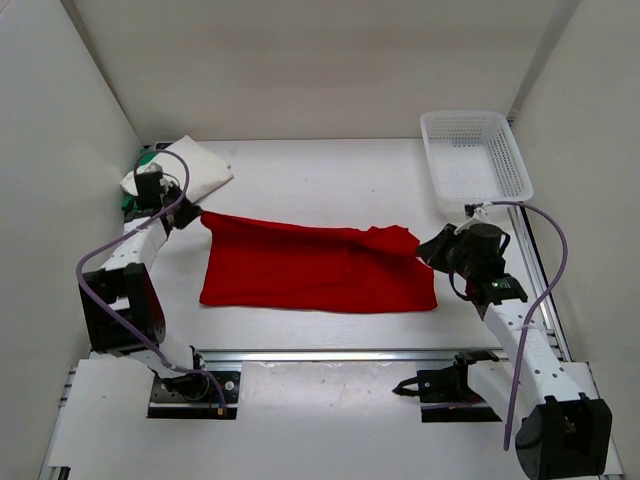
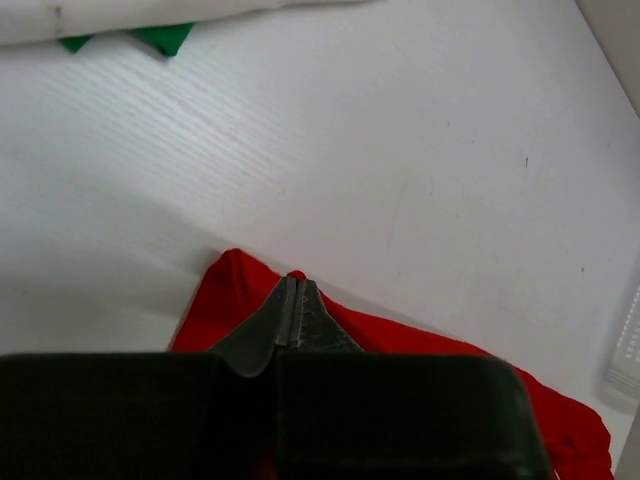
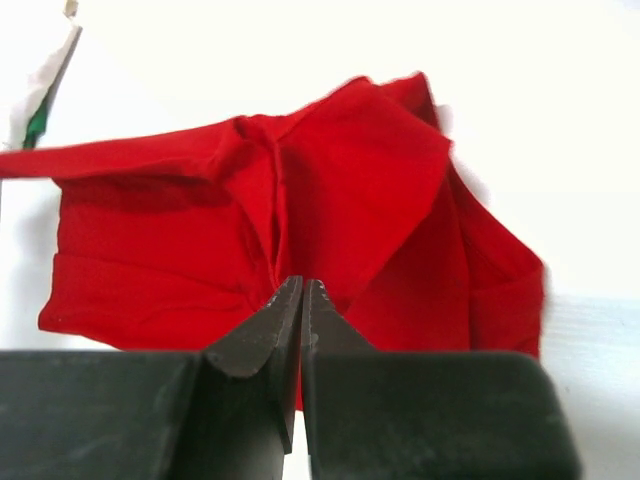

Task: Fold and stack the t-shirts
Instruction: Fold the other side of the tshirt into a rectangle

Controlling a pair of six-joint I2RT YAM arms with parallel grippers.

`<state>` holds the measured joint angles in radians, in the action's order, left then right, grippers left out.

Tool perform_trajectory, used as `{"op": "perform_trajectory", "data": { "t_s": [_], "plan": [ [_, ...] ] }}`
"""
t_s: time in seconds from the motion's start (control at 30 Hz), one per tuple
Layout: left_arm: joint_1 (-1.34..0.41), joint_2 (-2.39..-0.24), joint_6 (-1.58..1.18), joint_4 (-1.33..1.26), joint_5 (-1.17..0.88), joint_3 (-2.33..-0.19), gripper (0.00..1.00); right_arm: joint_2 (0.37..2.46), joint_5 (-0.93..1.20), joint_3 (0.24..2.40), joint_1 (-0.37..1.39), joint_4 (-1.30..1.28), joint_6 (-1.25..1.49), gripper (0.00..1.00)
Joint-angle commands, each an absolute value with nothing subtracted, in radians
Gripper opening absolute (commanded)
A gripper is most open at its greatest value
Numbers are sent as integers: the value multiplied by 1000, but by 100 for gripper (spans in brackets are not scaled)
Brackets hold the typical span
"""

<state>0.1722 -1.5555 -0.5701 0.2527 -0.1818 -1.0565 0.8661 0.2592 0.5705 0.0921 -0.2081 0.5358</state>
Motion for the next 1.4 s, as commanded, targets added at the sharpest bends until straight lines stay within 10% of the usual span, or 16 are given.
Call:
{"op": "perform_trajectory", "data": {
  "t_s": [0.0, 0.3, 0.63, 0.73, 0.87, 0.93, 1.03, 1.13, 1.37],
  "plan": [
    [186, -1434, -597, 190, -249, -988, 0, 821, 259, 528, 72, -238, 561, 0],
    [177, -1396, -548, 213, -187, -824, 0, 677, 233, 394, 32, -296, 598, 0],
    [291, -1402, -675, 104, -304, -692, 21, 627, 316, 195, 5, -229, 690, 0],
    [293, -1359, -725, 49, -333, -663, 45, 621, 276, 237, 12, -247, 654, 20],
    [217, -1221, -744, 14, -195, -643, 49, 612, 131, 353, 89, -299, 618, 38],
    [144, -1142, -710, -14, -131, -643, 48, 636, 86, 376, 181, -275, 604, 36],
    [-51, -1109, -660, -12, -63, -647, 47, 748, 19, 442, 317, -220, 585, 3],
    [-181, -1098, -667, -47, -31, -594, 47, 891, 49, 488, 389, -147, 530, 0],
    [-249, -1103, -719, -141, -52, -431, 46, 1172, 126, 597, 345, 32, 450, 43]
  ]
}}
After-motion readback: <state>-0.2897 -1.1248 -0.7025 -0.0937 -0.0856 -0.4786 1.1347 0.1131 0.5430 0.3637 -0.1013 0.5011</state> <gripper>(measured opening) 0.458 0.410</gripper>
